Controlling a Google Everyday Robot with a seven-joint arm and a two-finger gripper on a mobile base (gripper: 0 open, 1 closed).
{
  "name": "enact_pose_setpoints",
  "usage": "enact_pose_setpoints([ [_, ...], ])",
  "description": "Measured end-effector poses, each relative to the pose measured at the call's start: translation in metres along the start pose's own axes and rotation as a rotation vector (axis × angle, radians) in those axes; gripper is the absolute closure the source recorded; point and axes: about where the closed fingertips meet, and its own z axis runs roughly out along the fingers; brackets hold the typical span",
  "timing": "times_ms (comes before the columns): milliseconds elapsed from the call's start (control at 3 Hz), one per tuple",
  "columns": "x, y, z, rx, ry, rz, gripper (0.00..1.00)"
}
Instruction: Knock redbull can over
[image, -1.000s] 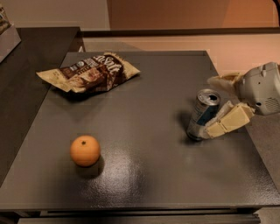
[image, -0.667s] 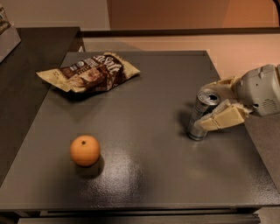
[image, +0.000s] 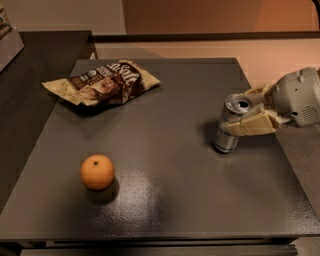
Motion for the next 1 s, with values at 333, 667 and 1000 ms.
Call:
enact_pose_setpoints([
  [333, -0.016, 0.0, -0.006, -0.011, 0.075, -0.027, 1.0],
  [667, -0.016, 0.0, -0.001, -0.047, 0.245, -0.042, 1.0],
  [1000, -0.008, -0.001, 0.007, -0.09, 0.423, -0.056, 1.0],
])
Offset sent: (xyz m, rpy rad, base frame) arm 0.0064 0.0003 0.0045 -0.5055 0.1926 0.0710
